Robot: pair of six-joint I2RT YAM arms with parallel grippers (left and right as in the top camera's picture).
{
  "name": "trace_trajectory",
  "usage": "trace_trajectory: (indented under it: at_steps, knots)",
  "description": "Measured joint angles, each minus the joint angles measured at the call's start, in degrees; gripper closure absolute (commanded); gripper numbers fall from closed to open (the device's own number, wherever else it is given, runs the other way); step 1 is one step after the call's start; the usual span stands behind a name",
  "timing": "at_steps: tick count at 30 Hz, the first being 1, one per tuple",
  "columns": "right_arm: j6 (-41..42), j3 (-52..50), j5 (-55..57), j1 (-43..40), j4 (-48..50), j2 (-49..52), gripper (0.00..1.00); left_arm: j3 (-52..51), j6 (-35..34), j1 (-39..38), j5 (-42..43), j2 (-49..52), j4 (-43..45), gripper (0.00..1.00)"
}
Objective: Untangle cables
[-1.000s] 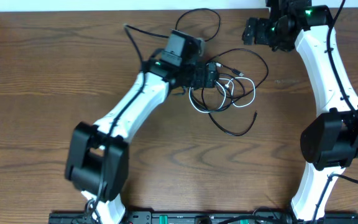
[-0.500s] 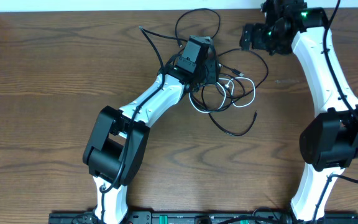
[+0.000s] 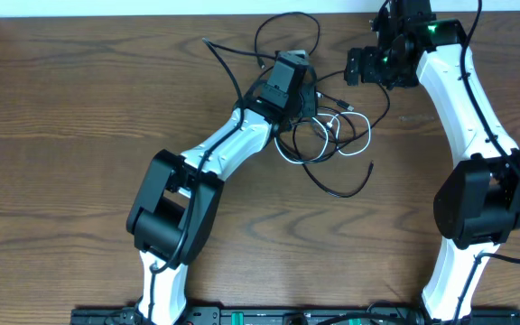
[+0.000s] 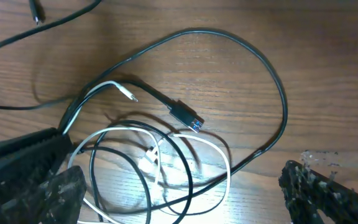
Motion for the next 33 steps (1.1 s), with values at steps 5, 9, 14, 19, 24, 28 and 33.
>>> trace_trajectory:
  at_steps: [5, 9, 14, 19, 24, 28, 33]
  knots:
    - [0.0, 0.0, 0.0, 0.0, 0.1, 0.0, 0.02, 0.0, 0.3, 0.1, 0.1, -0.2, -0.5, 0.92]
    - [0.0, 0.0, 0.0, 0.0, 0.6, 0.0, 0.03, 0.0, 0.5, 1.0, 0.4, -4.0, -4.9, 0.92]
    - [-0.1, 0.0, -0.2, 0.0, 0.7, 0.0, 0.03, 0.0, 0.7, 3.2, 0.4, -16.9, -11.4, 0.93]
    - [-1.1, 0.0, -1.6, 0.0, 1.0, 0.0, 0.04, 0.3, 1.4, 3.8, 0.4, -28.9, -12.9, 0.93]
    - [-4.5, 0.0, -5.4, 0.0, 1.1, -0.1, 0.04, 0.4, 2.2, 3.7, 0.4, -32.9, -12.2, 0.92]
    - [-8.7, 0.0, -10.9, 0.1, 1.1, -0.1, 0.04, 0.4, 2.6, 4.6, 0.5, -33.6, -10.7, 0.92]
    - [-14.7, 0.0, -18.8, 0.5, 0.7, -0.1, 0.04, 0.4, 3.0, 6.4, 0.4, -36.1, -8.7, 0.93]
